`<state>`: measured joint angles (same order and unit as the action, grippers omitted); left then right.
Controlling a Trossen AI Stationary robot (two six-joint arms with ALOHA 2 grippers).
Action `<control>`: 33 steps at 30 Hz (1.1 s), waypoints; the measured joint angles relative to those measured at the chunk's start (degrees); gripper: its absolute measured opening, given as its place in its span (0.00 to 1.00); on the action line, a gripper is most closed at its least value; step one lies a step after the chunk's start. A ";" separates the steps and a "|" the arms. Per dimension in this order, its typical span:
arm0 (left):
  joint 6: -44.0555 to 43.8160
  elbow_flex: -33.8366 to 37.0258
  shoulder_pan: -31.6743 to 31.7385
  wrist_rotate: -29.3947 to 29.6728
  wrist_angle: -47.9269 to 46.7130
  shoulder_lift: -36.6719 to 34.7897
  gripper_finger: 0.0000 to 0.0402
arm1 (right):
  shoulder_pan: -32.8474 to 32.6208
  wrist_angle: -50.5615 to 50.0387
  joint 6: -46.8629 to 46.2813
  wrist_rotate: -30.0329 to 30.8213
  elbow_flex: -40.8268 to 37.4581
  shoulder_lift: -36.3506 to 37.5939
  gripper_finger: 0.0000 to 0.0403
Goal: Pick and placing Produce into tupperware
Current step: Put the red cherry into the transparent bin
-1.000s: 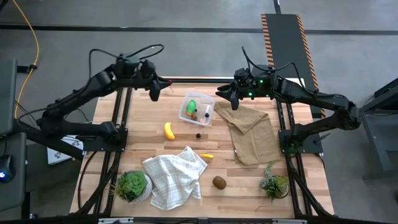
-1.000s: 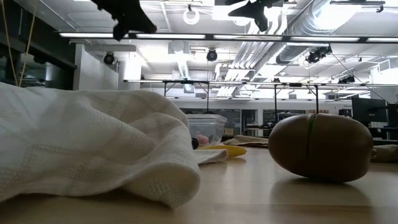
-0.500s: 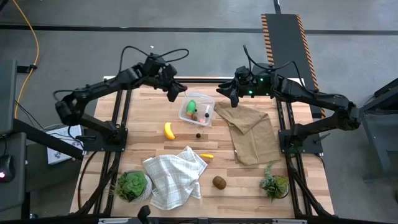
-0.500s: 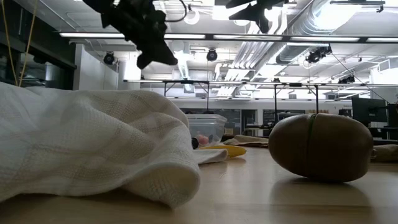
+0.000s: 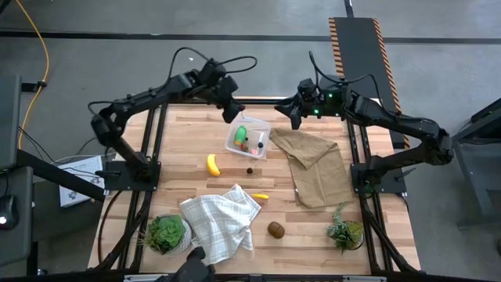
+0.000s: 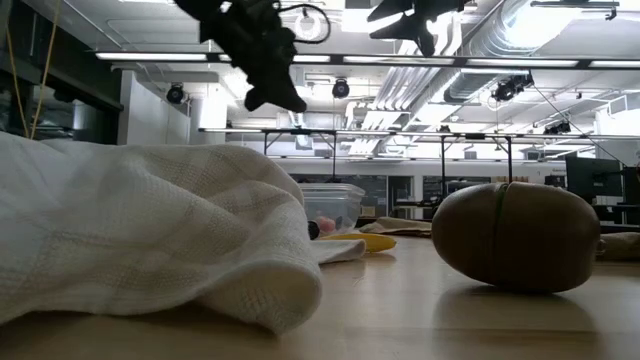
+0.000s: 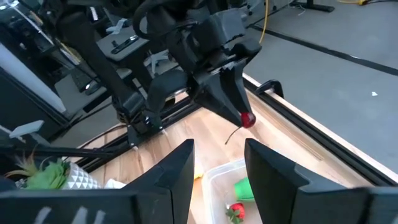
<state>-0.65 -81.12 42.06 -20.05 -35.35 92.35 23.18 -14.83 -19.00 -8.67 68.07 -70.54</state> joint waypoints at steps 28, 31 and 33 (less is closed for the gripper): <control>6.47 -17.49 -8.86 10.71 -20.01 20.44 0.19 | 1.60 -7.25 4.29 -1.36 0.00 3.31 0.33; 6.38 -17.47 -8.96 10.90 -20.32 22.05 0.19 | 1.60 -7.64 4.11 -1.26 0.00 4.53 0.33; 5.84 -17.49 -9.09 11.38 -20.20 23.02 0.19 | 1.58 -7.76 3.98 -0.97 0.02 5.43 0.33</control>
<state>5.19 -98.61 32.97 -8.67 -55.55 115.37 24.76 -22.59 -15.02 -9.63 68.10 -65.11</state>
